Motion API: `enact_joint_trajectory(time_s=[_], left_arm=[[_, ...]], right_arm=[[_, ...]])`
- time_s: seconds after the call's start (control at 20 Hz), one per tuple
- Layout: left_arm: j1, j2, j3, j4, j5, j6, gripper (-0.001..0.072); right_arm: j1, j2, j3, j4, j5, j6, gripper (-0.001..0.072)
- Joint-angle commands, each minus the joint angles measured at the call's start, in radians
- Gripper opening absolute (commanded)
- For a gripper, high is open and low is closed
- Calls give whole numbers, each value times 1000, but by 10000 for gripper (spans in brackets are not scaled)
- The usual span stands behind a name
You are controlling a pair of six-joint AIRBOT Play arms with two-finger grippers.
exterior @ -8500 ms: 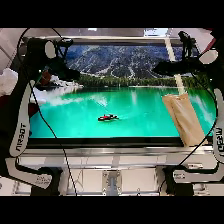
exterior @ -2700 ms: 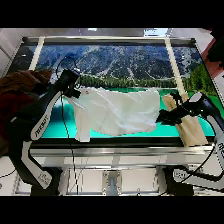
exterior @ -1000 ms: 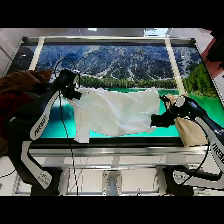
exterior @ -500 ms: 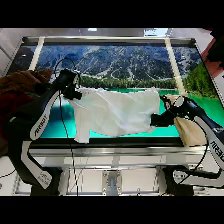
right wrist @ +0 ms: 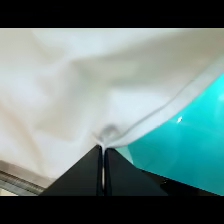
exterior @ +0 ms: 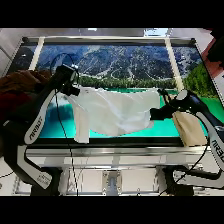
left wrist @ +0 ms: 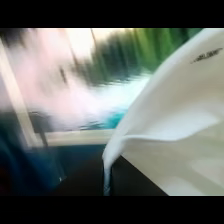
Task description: Fold the shirts.
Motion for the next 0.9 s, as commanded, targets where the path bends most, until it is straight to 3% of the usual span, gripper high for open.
enact_joint_trajectory(time_s=[0.0, 0.25, 0.45, 0.6, 0.85], left_arm=[[1, 135, 74, 100, -23, 13, 15], [0, 426, 182, 85, -123, 56, 15], [-2, 657, 194, -121, -123, 67, 15], [-2, 719, 194, -294, -68, 117, 15], [1, 614, 67, -185, -43, 124, 14]], right_arm=[[-2, 118, 155, -116, 97, 0, 34], [-111, 396, 392, -131, 144, 48, 34], [-167, 552, 544, -132, 106, 48, 33], [-166, 563, 600, -106, -5, 48, 32], [-166, 377, 576, -8, -75, 50, 33]])
